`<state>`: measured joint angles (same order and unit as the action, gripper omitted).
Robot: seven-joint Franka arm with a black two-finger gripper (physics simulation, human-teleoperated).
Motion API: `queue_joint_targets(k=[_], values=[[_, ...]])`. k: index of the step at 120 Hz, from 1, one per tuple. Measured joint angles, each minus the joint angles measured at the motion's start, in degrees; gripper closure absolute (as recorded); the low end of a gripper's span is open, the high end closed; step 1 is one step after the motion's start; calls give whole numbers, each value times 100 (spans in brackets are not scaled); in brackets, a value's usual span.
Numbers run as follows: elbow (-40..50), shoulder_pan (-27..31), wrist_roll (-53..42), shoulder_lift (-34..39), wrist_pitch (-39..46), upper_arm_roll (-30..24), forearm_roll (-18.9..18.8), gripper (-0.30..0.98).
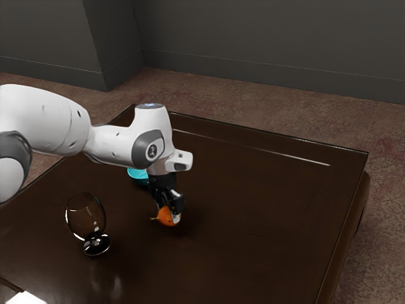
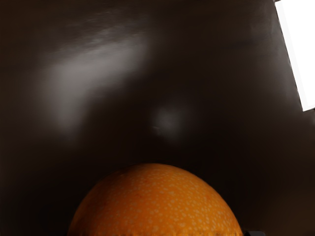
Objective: Place the pear in the bowl.
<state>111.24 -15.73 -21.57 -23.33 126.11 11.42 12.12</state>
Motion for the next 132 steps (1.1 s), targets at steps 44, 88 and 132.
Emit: queue_joint_targets(k=[44,88,132], values=[[4,8,-243,-11,-144,8,-44,42],[-342,-30,-226,298,-302,404,-223,60],[-1388,354,-35,-153,-239,1401,-382,79]])
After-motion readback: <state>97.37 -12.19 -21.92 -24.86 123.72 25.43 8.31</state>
